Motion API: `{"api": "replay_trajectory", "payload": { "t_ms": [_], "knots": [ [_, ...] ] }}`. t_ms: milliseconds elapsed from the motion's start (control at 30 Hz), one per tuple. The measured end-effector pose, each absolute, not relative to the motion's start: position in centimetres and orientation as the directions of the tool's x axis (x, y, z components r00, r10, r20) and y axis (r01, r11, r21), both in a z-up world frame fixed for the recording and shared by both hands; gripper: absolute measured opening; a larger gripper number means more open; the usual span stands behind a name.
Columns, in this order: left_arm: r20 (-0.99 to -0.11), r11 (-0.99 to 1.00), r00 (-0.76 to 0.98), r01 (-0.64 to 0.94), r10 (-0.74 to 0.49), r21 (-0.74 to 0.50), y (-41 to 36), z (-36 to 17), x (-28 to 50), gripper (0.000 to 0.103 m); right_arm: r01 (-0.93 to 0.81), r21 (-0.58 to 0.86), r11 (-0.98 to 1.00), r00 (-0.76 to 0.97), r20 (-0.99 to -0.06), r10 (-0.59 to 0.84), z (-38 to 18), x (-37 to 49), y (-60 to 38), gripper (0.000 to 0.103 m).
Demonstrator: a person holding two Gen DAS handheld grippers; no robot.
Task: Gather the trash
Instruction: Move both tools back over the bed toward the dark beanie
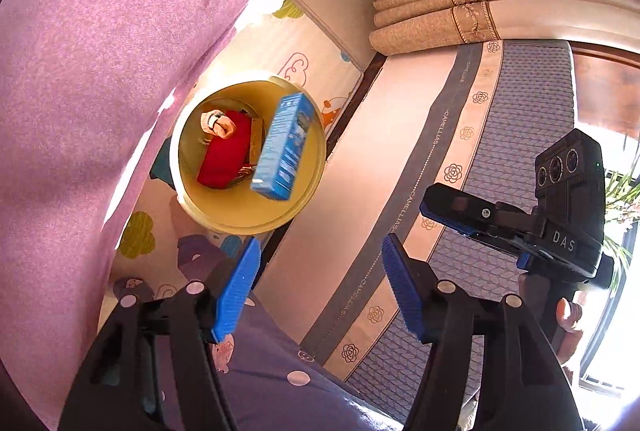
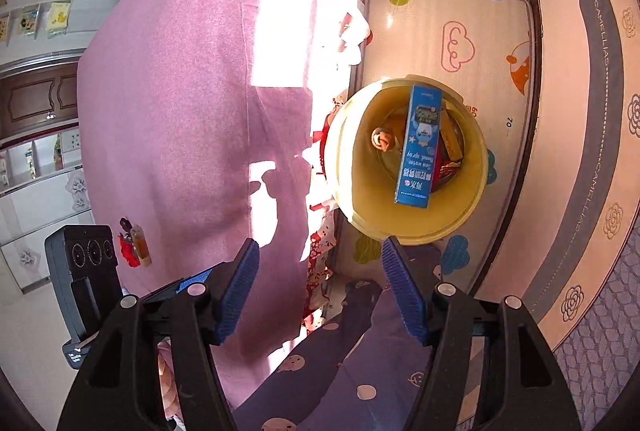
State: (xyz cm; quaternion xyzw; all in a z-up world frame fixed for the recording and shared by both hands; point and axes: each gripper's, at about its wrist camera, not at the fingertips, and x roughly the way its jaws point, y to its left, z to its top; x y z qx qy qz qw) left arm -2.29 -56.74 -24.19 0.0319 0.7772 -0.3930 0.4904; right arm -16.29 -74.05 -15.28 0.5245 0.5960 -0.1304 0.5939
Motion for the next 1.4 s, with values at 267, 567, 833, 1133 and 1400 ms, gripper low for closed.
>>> {"api": "replay_trajectory", "payload": {
  "t_ms": [267, 567, 833, 1133, 1400],
  "knots": [
    [-0.8, 0.726, -0.479, 0.394, -0.361, -0.564, -53.6, -23.8, -0.9, 0.065, 0.736, 0.5, 0.456, 0.246, -0.826, 0.508, -15.1, -13.4, -72.0, 0.062],
    [-0.797, 0.767, -0.374, 0.269, -0.473, -0.582, -46.0, -21.7, 2.7, 0.065, 0.626, 0.554, 0.548, 0.226, -0.802, 0.552, -12.6, -7.1, -66.2, 0.062],
    [-0.812, 0.808, -0.25, 0.147, -0.527, -0.57, -34.6, -20.2, 5.5, 0.066, 0.5, 0.59, 0.634, 0.179, -0.787, 0.591, -10.6, -0.5, -56.7, 0.062],
    [-0.832, 0.839, -0.137, 0.015, -0.537, -0.544, -20.5, -19.5, 8.1, 0.066, 0.392, 0.617, 0.683, 0.12, -0.77, 0.627, -10.3, 5.0, -44.3, 0.062],
    [-0.838, 0.84, -0.071, -0.019, -0.542, -0.542, -12.5, -18.8, 10.5, 0.067, 0.339, 0.628, 0.7, 0.111, -0.766, 0.633, -9.9, 8.6, -36.0, 0.062]
  ]
}}
